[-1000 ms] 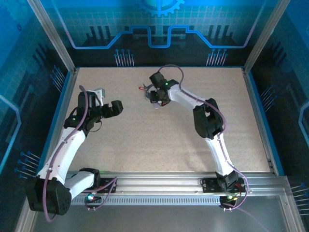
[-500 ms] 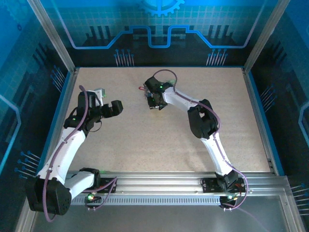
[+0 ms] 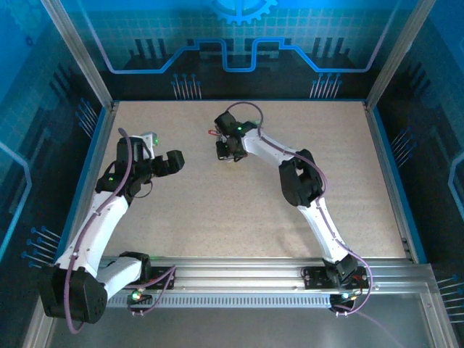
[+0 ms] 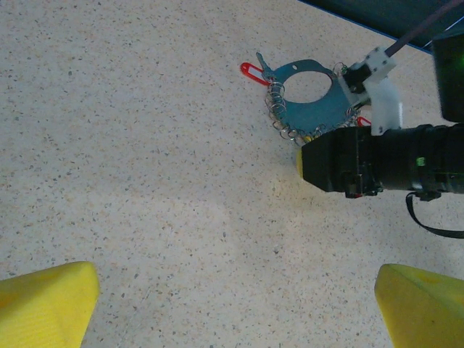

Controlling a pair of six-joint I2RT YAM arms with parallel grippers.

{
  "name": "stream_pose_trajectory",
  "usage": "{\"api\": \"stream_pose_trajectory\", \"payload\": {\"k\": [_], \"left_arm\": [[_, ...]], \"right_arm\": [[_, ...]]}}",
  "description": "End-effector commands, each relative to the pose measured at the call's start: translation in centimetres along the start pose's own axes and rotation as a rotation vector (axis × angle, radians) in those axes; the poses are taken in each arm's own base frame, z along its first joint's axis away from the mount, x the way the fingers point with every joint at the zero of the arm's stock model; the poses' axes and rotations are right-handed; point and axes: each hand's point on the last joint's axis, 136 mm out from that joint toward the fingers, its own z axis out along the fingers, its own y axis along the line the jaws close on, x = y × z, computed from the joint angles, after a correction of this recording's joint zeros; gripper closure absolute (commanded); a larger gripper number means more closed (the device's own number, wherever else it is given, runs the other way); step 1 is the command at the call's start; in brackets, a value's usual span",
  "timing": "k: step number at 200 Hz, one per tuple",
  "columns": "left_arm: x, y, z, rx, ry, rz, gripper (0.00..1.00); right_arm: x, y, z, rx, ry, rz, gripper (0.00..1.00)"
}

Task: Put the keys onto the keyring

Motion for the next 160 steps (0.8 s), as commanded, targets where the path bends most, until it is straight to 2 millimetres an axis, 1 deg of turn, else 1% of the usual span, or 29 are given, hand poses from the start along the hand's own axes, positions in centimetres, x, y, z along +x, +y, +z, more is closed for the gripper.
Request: {"api": "stream_pose_trajectory", "payload": {"k": [1,30,49,80,84,87,90,107,140,160], "left_arm": [[0.1,0.1,-0.1,-0.005,-0.009,-0.006,0.01],[0.1,0.2,0.0,-0.014,-0.009,-0.004,0.01],[0.0,0.1,0.0,-0.004,-0.009,-0.001,0.01],[0.1,0.1,0.0,-0.008,-0.007,-0.004,0.01],[0.1,0.1,0.0,-0.005,-0.006,-0.003,0.01],[0.1,0.1,0.0,-0.006,-0.007,-0.002,0.01],[0.0,0.1,0.0,-0.005,-0.007,-0.002,0.01],[0.1,0.2,0.0,-0.01,-0.007,-0.004,0.01],[0.1,-0.1,0.1,0.005,-0.004,-0.01,0.01],[0.2,-0.1,0.2,0.01,0.0,-0.012,0.01]], "right_arm": [[2.0,0.8,1.6,-0.021,0.066,0.006,0.68],[3.3,0.2,1.6,-0.003,0.092,0.006,0.68],[4.3,-0.2,1.2,0.012,0.11,0.001,0.68],[6.9,-1.5,0.1,0.032,0.149,-0.013,0.68],[7.3,-1.6,-0.1,0.037,0.154,-0.017,0.68],[7.9,-2.0,0.2,0.044,0.167,-0.018,0.68],[7.8,-2.0,-0.6,0.044,0.157,-0.02,0.68],[9.7,-3.3,-1.8,0.074,0.175,-0.036,0.68],[12.8,-5.9,-4.9,0.111,0.175,-0.055,0.66],[13.7,-7.8,-6.5,0.118,0.153,-0.029,0.65]]}}
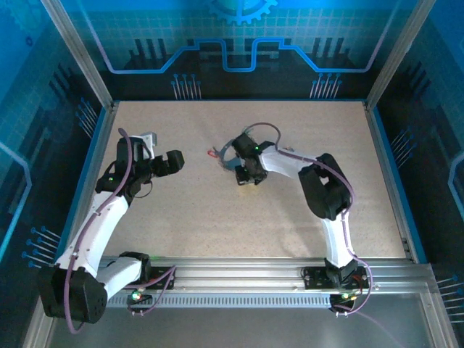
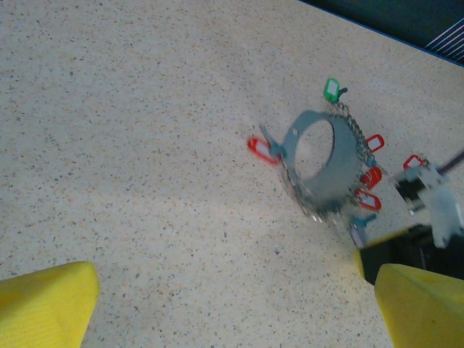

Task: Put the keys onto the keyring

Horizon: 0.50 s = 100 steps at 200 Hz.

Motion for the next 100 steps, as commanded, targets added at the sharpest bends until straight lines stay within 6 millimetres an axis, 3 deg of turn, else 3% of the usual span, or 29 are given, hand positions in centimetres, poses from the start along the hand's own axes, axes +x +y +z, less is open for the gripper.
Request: {"api": "stream_pose_trajectory", "payload": {"k": [1,38,74,100], "left_arm": [[0.2,-0.2,0.2,0.013,0.001,-0.011,0.01],[0.5,-0.1,0.4,0.012,0.007,-0.019,0.01],[0.5,0.0,0.5,0.014,0.002,-0.026,0.01],[0.5,0.0,0.5,0.014,0.003,-0.028,0.01]], "right_arm": [[1.7,-2.4,-1.4,0.023,0.002,0.008,0.65],[2.1,-4.6,-3.5,-0.026,-0.039,0.037,0.64],[-0.2,-2.8,-8.0,-0.115,-0.149,0.029,0.6],[-1.8,-0.4,-8.6,-0.202,-0.159,0.106,0.63]]}}
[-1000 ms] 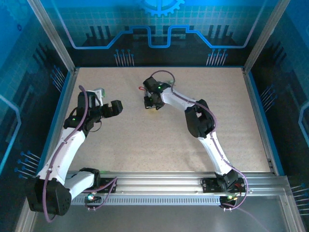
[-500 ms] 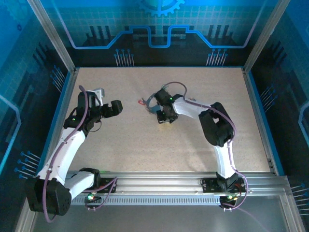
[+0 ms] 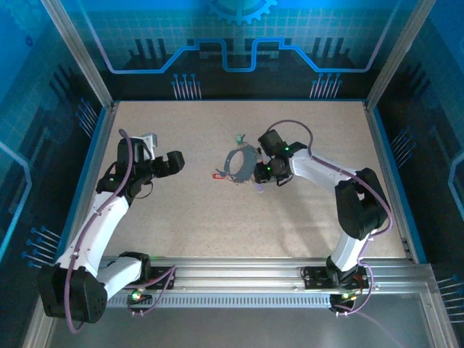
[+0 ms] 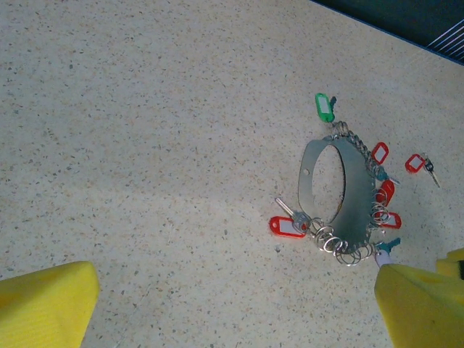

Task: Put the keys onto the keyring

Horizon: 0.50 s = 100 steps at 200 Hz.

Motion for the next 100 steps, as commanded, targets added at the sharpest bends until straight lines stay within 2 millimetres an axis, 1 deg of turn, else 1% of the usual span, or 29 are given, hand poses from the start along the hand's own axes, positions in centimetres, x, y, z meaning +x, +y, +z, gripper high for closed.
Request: {"api": "stream_pose_trajectory", "payload": {"k": [1,21,44,54,71,81,100], "left_arm": [[0.2,-0.2,0.2,0.015,-0.002,-0.015,0.01],[0.1,-0.3,0.2,0.023,-0.004,-0.017,0.01],[0.1,-0.2,0.1,0.014,-0.008,-0.015,0.01],[0.2,-0.1,0.1,0.013,-0.008,-0.018,0.01],[0.0,-0.4,0.1,0.026,-0.015,-0.013,0.01],[0.1,-0.3,0.2,0.021,-0.011,-0.013,0.01],[0.4,-0.2,0.4,0.019,0.001,-0.024,0.01]], "right_arm": [[-1.9,3.4,-0.8,-0.118,-0.035,0.059,0.63],[-2.4,4.5,0.2,-0.134,-0.022,0.186,0.64],[-2.3,4.9,1.2,-0.121,-0.017,0.287,0.64],[-1.9,5.1,1.5,-0.115,-0.01,0.323,0.63],[-0.8,5.7,2.6,-0.12,0.027,0.402,0.63],[-0.2,5.5,3.2,-0.105,0.051,0.454,0.64],[-0.1,5.1,3.8,-0.079,0.032,0.494,0.66]]}}
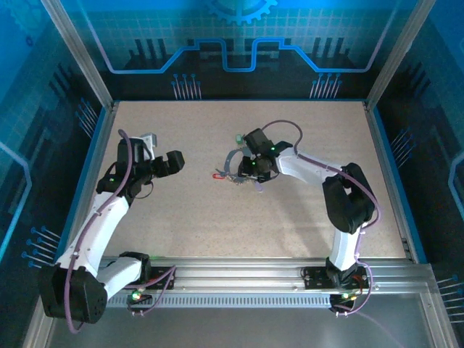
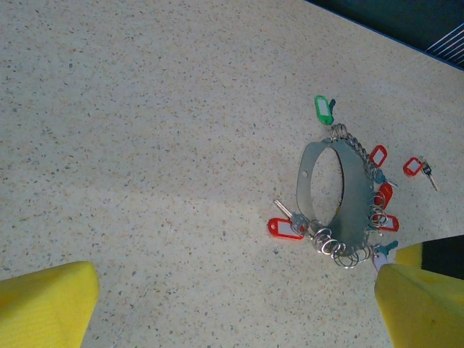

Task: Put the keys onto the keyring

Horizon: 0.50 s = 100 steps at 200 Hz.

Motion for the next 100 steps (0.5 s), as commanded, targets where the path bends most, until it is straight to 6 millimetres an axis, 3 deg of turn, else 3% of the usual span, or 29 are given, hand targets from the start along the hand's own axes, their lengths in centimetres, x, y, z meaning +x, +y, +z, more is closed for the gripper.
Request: {"api": "stream_pose_trajectory", "payload": {"k": [1,38,74,100], "left_arm": [[0.4,-0.2,0.3,0.018,0.006,-0.011,0.01],[0.3,-0.3,0.3,0.024,0.002,-0.019,0.01],[0.4,-0.2,0.3,0.018,0.0,-0.016,0.01],[0.3,-0.3,0.3,0.028,-0.003,-0.014,0.01]], "right_arm": [[0.7,-0.6,1.3,0.027,0.0,0.135,0.66],[-0.1,-1.0,2.0,0.057,-0.026,0.13,0.66],[0.3,-1.3,3.5,0.054,-0.004,0.13,0.66],[0.1,-2.1,3.4,0.076,-0.036,0.148,0.73]]}}
